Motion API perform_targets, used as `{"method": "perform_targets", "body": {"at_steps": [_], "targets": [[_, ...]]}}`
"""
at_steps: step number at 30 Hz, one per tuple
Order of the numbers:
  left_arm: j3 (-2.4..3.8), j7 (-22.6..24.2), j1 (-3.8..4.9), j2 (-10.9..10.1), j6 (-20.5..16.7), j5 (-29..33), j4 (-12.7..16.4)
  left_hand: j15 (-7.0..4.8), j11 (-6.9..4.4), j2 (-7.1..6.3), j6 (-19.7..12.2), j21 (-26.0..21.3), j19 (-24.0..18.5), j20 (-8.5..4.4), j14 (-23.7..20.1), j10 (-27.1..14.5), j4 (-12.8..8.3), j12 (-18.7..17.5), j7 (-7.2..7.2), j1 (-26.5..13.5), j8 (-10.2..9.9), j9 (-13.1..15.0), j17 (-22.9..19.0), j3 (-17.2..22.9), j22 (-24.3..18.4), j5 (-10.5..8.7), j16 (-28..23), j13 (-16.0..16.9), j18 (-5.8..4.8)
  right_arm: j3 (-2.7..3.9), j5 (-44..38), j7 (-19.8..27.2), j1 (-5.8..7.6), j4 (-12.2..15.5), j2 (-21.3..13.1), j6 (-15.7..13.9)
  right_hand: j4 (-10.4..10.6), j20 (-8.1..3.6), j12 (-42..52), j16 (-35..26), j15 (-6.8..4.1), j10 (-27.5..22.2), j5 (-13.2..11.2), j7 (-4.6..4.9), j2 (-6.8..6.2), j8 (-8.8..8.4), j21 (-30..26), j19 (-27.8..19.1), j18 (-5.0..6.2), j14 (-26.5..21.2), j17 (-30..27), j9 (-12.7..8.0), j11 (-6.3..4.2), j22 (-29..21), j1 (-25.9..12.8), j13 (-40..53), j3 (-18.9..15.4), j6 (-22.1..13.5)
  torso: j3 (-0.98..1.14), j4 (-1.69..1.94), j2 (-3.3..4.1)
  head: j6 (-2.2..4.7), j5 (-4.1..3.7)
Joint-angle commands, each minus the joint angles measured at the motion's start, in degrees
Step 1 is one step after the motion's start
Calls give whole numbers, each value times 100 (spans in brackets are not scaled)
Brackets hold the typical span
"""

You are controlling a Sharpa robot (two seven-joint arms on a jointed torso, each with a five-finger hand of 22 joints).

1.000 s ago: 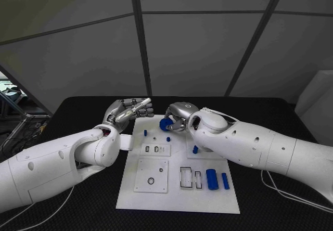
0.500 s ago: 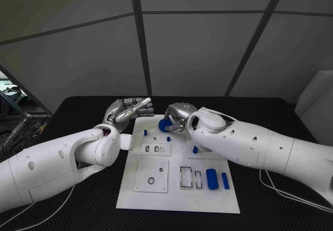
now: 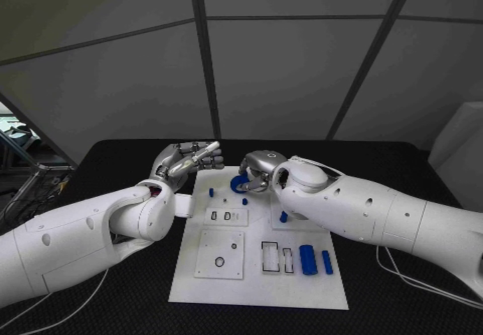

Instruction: Assemble the parts on the task board

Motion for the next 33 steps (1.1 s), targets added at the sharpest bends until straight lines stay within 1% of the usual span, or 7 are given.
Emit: {"method": "perform_targets", "body": {"at_steps": [1, 12, 18, 22, 25, 29, 33], "targets": [[6, 21, 11, 6, -1, -30, 4, 14, 28, 52, 1, 36, -48, -12, 37, -20, -51, -30, 21, 14, -25, -9, 6, 3, 9, -27, -39, -8, 61, 1, 96, 20, 11, 1, -8, 185, 100, 43, -8, -12, 36, 267, 171, -18, 58, 37, 18, 613, -86, 165, 13, 29, 25, 1509, -137, 1101, -50, 136, 2, -6, 1, -2, 1], [6, 15, 11, 4, -4, -30, 3, 16, 30, 52, -3, 37, -49, -12, 35, -24, -55, -35, 25, 15, -29, -10, 6, 3, 10, -27, -42, -8, 60, 0, 237, -5, 12, 14, -86, 206, 235, 25, 16, -11, 16, 290, 385, -57, 184, 80, 18, 613, -87, 163, 22, 54, -7, 1509, -287, 1129, -95, 284, 0, 3, 3, -20, -15], [5, 17, 11, -16, 0, -30, -4, 16, 30, 52, -3, 37, -49, -12, 35, -24, -55, -35, 25, 15, -29, -10, 6, 3, 10, -27, -42, -8, 60, 0, 309, 138, 11, 185, -317, -478, 170, 15, 54, -12, 7, 328, 562, -65, 170, 63, 18, 613, -87, 163, 29, 52, -17, 1509, -195, 1173, -82, 308, 6, -13, -13, -26, 2], [5, 18, 11, -33, 0, -30, -24, 16, 30, 52, -3, 37, -49, -12, 35, -24, -55, -35, 25, 15, -29, -10, 6, 3, 10, -27, -42, -8, 60, 2, 729, 619, 9, 427, -650, -1003, 80, 15, 49, -13, 12, 324, 512, -48, 126, 12, 15, 608, -85, 161, 32, 35, -6, 1503, -73, 1168, -70, 249, 13, -28, -30, -22, -7], [5, 20, 11, -43, 0, -30, -41, 16, 30, 52, -3, 37, -49, -12, 35, -24, -55, -35, 25, 15, -29, -10, 6, 3, 10, -27, -42, -8, 60, 4, 1342, 1145, 10, 637, -969, -1159, -12, 17, -7, -15, 12, 271, 431, -47, 109, 2, -41, 523, -58, 158, 34, 35, -4, 1407, 56, 1107, -45, 258, 20, -39, -41, -15, 2], [4, 20, 10, -51, 4, -30, -67, 17, 32, 53, -5, 38, -51, -11, 34, -26, -59, -38, 27, 15, -32, -11, 6, 2, 10, -27, -45, -9, 60, 5, 2493, 1776, 12, 943, -1501, -1066, -211, 4, -342, -23, -4, -29, 298, -61, 122, 8, -352, 71, 84, 150, 37, 44, -24, 895, 340, 755, 34, 332, 32, -76, -76, 5, -22], [3, 19, 9, -48, 25, -29, -105, 17, 33, 54, -5, 39, -51, -11, 34, -27, -61, -40, 27, 16, -34, -11, 6, 2, 11, -27, -45, -9, 60, 5, 3806, 2047, 20, 1170, -1996, -842, -369, -47, -1893, -35, -48, -1044, 149, -103, 162, 4, -1295, -1028, 421, 140, 41, 43, -88, -434, 572, -733, 144, 415, 51, -111, -104, 5, -18]]}}
